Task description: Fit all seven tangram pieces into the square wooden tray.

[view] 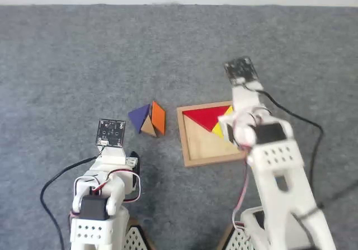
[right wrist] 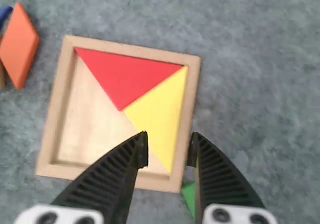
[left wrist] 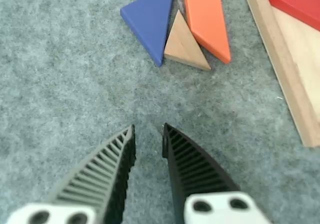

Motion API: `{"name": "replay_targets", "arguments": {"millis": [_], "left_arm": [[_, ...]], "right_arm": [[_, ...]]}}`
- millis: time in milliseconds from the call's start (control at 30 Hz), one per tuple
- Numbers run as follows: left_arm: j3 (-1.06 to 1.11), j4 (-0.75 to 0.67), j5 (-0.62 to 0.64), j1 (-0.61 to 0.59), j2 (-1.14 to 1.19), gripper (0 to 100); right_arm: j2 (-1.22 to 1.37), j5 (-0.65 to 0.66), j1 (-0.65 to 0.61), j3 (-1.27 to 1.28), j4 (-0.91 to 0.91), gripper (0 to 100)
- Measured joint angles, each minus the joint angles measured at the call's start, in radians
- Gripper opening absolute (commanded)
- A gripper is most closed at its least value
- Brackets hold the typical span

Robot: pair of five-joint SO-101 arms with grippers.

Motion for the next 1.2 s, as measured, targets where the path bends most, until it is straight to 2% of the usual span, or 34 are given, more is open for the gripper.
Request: {"name": "replay_targets", "arguments": {"millis": [233, 333, 467, 533, 667, 700, 767, 833, 1000, 1100, 1200], "left_arm": [[0.0, 0.0, 0.0, 0.0, 0.0, 9], [0.0, 0.0, 0.002, 0.011, 0.0, 9], [0.0, 0.0, -0.017, 0.117, 0.0, 9], [0.0, 0.0, -0.123, 0.115, 0.0, 9], [-0.017, -0.077, -0.529, -0.028, 0.0, 9], [-0.038, -0.104, -0.578, -0.068, 0.0, 9], [-0.101, -0.132, -0.572, -0.124, 0.0, 9], [-0.187, -0.132, -0.566, -0.114, 0.014, 9], [-0.46, -0.132, -0.508, -0.037, 0.344, 9], [-0.686, -0.118, -0.419, 0.025, 0.686, 11], [-0.928, -0.083, -0.322, 0.097, 1.076, 17]], "right_arm": [[-0.106, 0.118, 0.265, 0.241, -0.015, 14.3], [-0.106, 0.137, 0.281, 0.331, -0.068, 14.3], [-0.106, 0.144, 0.279, 0.393, -0.094, 14.4], [-0.109, 0.146, 0.285, 0.394, -0.094, 14.4], [-0.118, 0.146, 0.353, 0.413, -0.103, 14.4], [-0.12, 0.15, 0.371, 0.427, -0.109, 14.4], [-0.123, 0.178, 0.404, 0.446, -0.118, 14.4], [-0.123, 0.193, 0.414, 0.453, -0.123, 14.4], [-0.129, 0.199, 0.419, 0.474, -0.127, 14.4], [-0.129, 0.199, 0.419, 0.485, -0.144, 14.4], [-0.129, 0.199, 0.419, 0.502, -0.175, 14.4]]}}
